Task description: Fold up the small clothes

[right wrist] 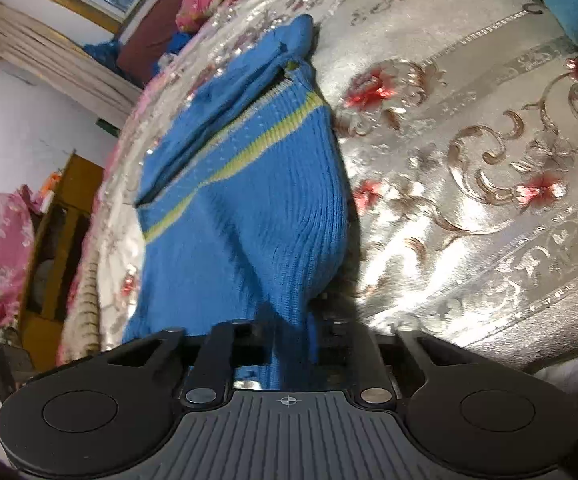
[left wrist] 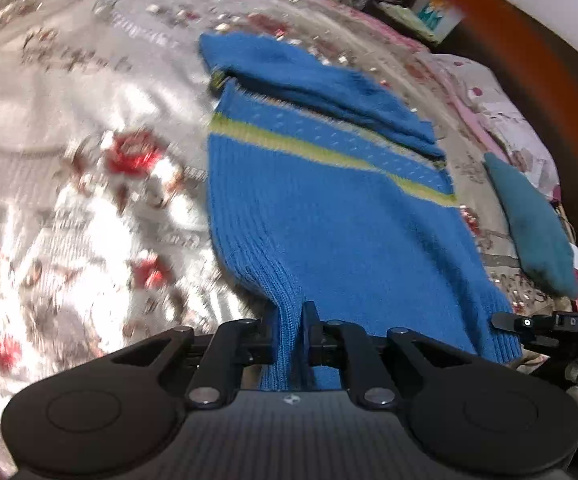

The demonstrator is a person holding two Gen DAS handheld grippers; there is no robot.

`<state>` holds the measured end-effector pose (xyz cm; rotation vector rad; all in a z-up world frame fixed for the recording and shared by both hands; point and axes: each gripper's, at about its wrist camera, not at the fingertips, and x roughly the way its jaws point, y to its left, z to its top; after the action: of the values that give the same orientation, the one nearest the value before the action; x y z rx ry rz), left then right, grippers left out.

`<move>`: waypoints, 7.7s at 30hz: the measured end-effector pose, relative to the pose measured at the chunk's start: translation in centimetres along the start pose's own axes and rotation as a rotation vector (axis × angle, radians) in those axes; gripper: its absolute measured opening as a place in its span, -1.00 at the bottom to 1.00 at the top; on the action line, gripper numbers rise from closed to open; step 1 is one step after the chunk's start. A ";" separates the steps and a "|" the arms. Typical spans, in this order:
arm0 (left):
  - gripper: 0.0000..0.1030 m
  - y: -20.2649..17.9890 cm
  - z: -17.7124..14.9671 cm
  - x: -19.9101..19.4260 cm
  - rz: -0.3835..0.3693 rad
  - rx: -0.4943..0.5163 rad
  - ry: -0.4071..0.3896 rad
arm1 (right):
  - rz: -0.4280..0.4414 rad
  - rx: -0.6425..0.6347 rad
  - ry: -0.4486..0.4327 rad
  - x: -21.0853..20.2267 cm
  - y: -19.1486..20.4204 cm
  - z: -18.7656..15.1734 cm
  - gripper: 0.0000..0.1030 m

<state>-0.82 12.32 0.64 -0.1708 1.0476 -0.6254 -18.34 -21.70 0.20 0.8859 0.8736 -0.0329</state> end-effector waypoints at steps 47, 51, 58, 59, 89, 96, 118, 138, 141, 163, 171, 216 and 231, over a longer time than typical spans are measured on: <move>-0.26 -1.1 15.7 10.0 0.068 0.247 -0.230 | 0.236 0.129 -0.359 8.8 4.4 20.0 -0.79; -0.33 -2.1 15.5 10.5 0.079 0.281 -0.209 | 0.242 0.124 -0.349 8.5 4.3 19.9 -0.79; -0.75 -2.0 16.7 8.5 0.029 0.248 -0.250 | 0.278 0.131 -0.356 7.7 4.5 20.1 -0.79; -0.75 -1.8 17.2 7.8 0.022 0.235 -0.273 | 0.286 0.136 -0.362 7.4 4.6 20.2 -0.79; -0.49 4.7 20.0 7.8 0.176 -0.001 -0.377 | -0.073 -0.046 -0.349 11.4 4.9 21.4 -0.36; -0.34 4.1 18.2 8.5 0.155 0.015 -0.318 | -0.120 -0.077 -0.280 13.3 4.6 21.1 -0.36; -0.08 1.5 14.2 7.8 0.141 0.126 -0.290 | -0.108 -0.103 -0.219 11.6 3.8 20.5 -0.43; -0.07 0.9 13.6 6.8 0.068 0.122 -0.284 | -0.025 -0.153 -0.210 8.0 5.0 18.3 -0.78; -0.07 1.3 13.0 7.8 0.109 0.113 -0.236 | -0.154 -0.173 -0.172 9.7 4.3 17.9 -0.77; -0.07 1.0 10.5 7.0 0.197 0.095 -0.213 | -0.338 -0.314 -0.349 9.4 7.1 18.0 -0.65; -0.07 1.9 10.4 6.9 0.158 0.065 -0.219 | -0.215 -0.447 -0.265 12.4 12.6 15.0 -0.65; -0.06 2.6 9.9 6.6 0.044 0.097 -0.176 | -0.244 -0.620 0.016 24.3 24.6 11.9 -0.50; -0.06 2.4 9.7 6.6 0.025 0.099 -0.180 | -0.188 -0.619 0.023 25.9 27.6 12.1 -0.44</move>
<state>10.63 9.09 -0.47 -0.1251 0.8423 -0.6262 16.84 -3.74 4.82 0.2253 0.9136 0.0821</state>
